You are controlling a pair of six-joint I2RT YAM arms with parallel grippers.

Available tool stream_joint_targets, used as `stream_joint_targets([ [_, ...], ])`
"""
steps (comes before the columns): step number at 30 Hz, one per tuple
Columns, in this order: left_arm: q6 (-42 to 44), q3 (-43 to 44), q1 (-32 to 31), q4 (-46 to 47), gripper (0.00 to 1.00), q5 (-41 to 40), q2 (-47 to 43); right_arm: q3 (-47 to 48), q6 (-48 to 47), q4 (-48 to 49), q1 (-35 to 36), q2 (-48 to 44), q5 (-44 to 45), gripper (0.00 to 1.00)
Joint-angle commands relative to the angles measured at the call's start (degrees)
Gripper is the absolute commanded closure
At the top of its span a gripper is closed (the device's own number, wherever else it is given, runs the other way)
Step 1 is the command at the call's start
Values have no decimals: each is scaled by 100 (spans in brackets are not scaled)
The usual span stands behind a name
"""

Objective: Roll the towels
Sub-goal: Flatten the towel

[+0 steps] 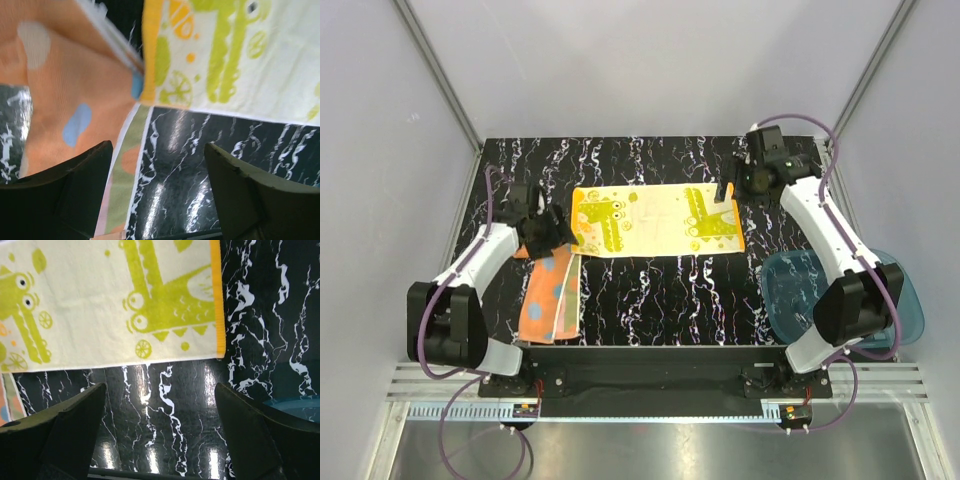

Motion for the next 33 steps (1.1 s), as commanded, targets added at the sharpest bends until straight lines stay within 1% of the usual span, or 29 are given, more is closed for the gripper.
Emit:
stream_joint_targets([
  [1, -201, -365, 0, 582, 23, 117, -246, -400, -14, 273, 15, -297, -11, 3],
  [6, -438, -751, -9, 820, 25, -23, -149, -620, -24, 176, 7, -569, -99, 5],
  [11, -641, -972, 70, 1075, 25, -146, 360, -744, -41, 203, 24, -710, -90, 4],
  [13, -676, -1033, 315, 1153, 25, -120, 615, -718, -93, 176, 15, -684, -20, 4],
  [17, -606, -1016, 887, 1198, 24, -163, 800, -718, -120, 167, 15, -649, 15, 4],
  [18, -571, -938, 1079, 1172, 24, -268, 887, -726, -111, 185, 15, -649, -11, 4],
  [20, -562, -622, 1317, 1040, 24, -190, 1037, -744, -103, 238, 15, -614, -72, 4],
  [21, -579, -499, 1536, 987, 24, -181, 1211, -744, -103, 264, 15, -596, -116, 4],
  [22, -553, -358, 1642, 804, 24, -251, 1309, -735, -111, 273, 24, -544, -134, 4],
  [23, -510, 17, 1748, 689, 24, -347, 1406, -718, -94, 247, 16, -526, -169, 4],
  [24, -440, 178, 1940, 592, 24, -557, 1554, -718, -94, 255, 15, -508, -195, 4],
  [26, -334, 686, 2030, 312, 25, -655, 1643, -753, -111, 290, 24, -543, -204, 4],
  [29, -97, 1092, 1908, 3, 25, -866, 1557, -841, -129, 360, 15, -614, -213, 4],
  [30, 34, 1250, 1707, -67, 24, -1258, 1391, -841, -138, 352, 15, -622, -187, 3],
  [32, 167, 1383, 1486, -313, 24, -1551, 1214, -814, -146, 352, 15, -614, -178, 3],
  [33, 246, 1410, 1250, -392, 24, -1761, 996, -814, -147, 352, 15, -614, -204, 3],
])
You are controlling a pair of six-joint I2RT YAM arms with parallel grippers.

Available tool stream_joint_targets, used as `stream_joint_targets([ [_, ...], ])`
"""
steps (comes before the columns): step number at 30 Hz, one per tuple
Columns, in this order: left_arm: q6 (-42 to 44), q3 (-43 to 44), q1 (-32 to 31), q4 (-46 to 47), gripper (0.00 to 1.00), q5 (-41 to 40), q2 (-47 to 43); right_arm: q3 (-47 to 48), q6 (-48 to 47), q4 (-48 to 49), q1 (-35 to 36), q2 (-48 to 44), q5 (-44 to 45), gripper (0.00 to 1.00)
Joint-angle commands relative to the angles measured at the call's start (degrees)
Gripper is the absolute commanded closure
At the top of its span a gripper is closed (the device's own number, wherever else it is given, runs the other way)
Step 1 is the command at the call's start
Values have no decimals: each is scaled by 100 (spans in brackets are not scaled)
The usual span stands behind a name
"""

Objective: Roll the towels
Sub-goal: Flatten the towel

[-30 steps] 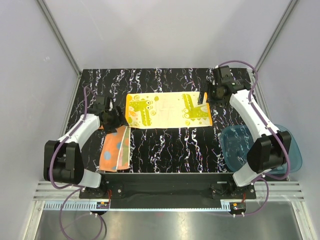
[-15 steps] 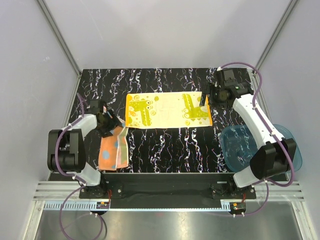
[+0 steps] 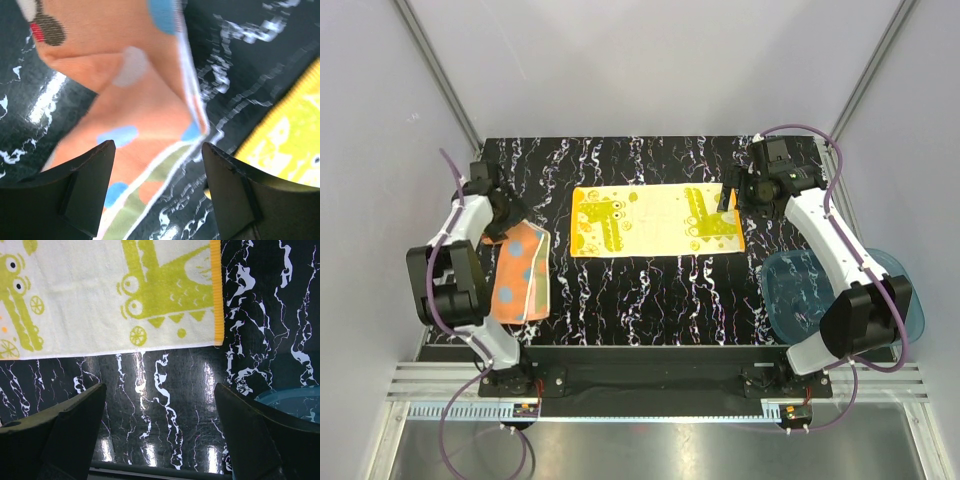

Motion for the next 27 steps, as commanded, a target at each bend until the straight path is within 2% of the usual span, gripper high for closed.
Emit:
stream_joint_targets([
  [1, 402, 280, -574, -522, 24, -766, -689, 16, -74, 179, -13, -83, -56, 3],
  [5, 245, -141, -1259, -461, 24, -557, -1409, -10, -109, 232, -13, -100, -64, 3],
  [9, -151, -844, -1533, -75, 23, 119, -1718, -36, -118, 232, -4, -170, 49, 3],
  [17, -450, -1538, -2007, 567, 28, 358, -1359, -466, 189, 170, -13, -636, 296, 4],
  [27, -591, -1654, -2289, 1138, 31, 332, -726, -1047, 277, 285, -13, -1058, 138, 4],
])
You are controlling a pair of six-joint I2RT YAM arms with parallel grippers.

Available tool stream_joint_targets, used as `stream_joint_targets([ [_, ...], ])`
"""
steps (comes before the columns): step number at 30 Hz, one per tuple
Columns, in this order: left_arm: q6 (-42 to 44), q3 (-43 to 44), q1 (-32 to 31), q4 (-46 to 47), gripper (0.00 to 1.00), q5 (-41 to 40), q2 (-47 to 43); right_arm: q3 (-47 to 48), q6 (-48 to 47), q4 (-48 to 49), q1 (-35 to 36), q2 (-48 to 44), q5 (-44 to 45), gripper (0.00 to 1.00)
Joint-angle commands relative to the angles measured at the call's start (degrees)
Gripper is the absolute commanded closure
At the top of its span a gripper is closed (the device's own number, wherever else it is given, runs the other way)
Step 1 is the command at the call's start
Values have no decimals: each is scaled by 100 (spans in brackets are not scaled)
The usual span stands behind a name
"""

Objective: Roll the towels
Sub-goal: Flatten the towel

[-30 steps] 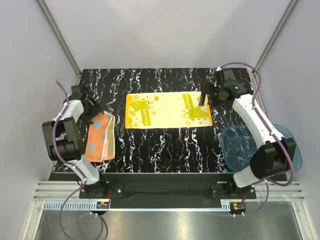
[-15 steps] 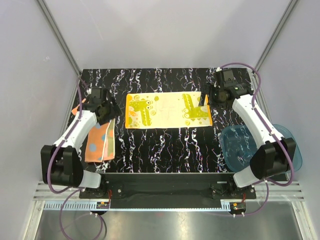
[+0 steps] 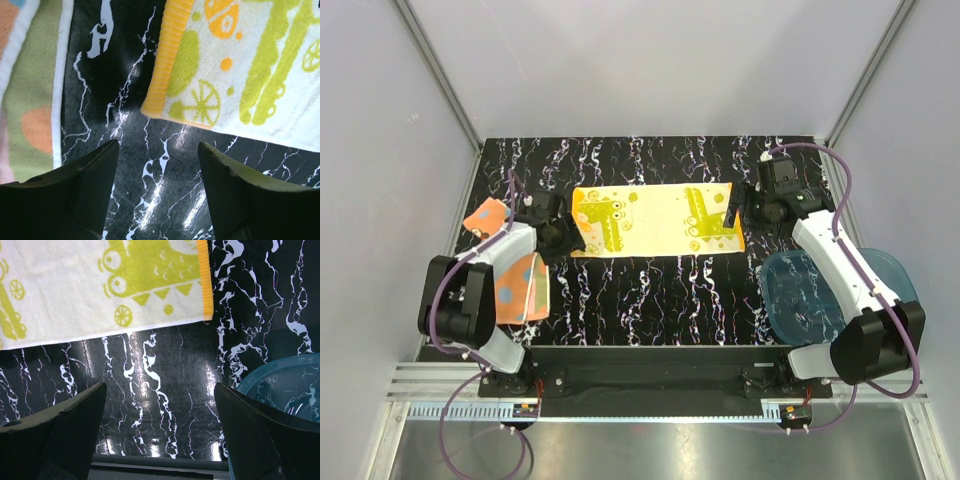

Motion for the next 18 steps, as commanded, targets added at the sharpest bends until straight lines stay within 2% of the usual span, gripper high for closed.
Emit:
stream_joint_targets([
  [1, -117, -63, -55, 487, 31, 39, 131, -96, 85, 171, -13, -258, 0, 5],
  [18, -20, -10, -108, 822, 42, -259, 764, -53, 23, 136, -13, 14, -26, 5],
])
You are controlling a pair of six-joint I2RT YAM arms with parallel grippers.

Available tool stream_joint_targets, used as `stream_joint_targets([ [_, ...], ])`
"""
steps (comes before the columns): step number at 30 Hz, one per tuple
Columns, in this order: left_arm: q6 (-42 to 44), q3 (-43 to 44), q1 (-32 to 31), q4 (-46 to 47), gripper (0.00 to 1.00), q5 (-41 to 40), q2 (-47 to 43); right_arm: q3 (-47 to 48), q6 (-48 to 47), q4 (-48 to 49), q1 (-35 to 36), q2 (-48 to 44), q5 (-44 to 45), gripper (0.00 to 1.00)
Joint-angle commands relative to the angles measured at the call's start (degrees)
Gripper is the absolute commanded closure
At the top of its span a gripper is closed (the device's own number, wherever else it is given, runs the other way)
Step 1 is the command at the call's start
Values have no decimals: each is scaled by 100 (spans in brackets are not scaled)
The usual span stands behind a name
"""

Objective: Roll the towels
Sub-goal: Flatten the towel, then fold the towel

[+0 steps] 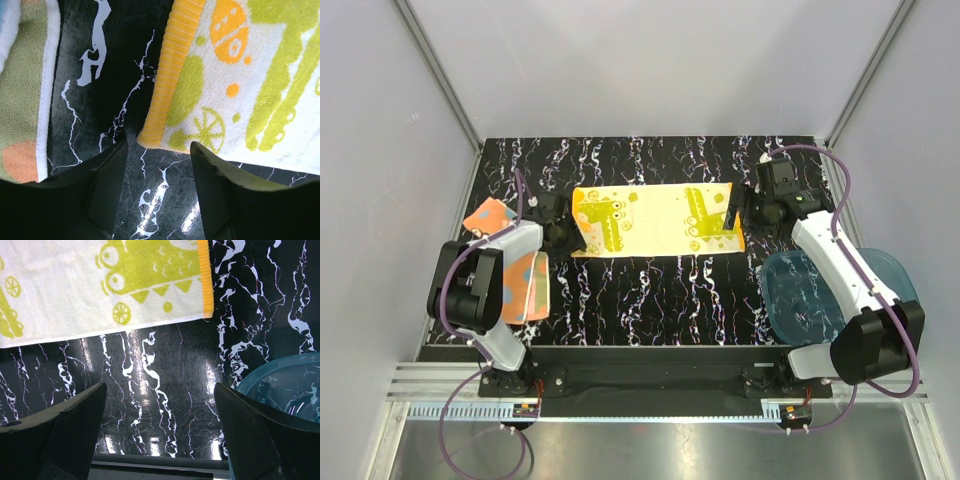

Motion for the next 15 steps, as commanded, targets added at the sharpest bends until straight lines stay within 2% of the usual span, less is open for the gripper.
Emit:
stream_joint_targets([
  [1, 67, 3, -32, 247, 42, -161, 168, 57, 17, 121, -13, 69, 0, 5],
  [3, 67, 12, -32, 255, 43, -161, 212, 65, 17, 130, -13, 78, 0, 5],
  [6, 76, 56, -32, 282, 49, -126, 264, 48, 26, 130, -13, 95, 9, 5],
  [7, 76, 73, -32, 273, 58, -118, 273, 39, 26, 130, -13, 95, 9, 5],
  [15, 129, 100, -32, 387, 90, 234, 256, -40, 140, 270, -66, 235, -185, 4],
])
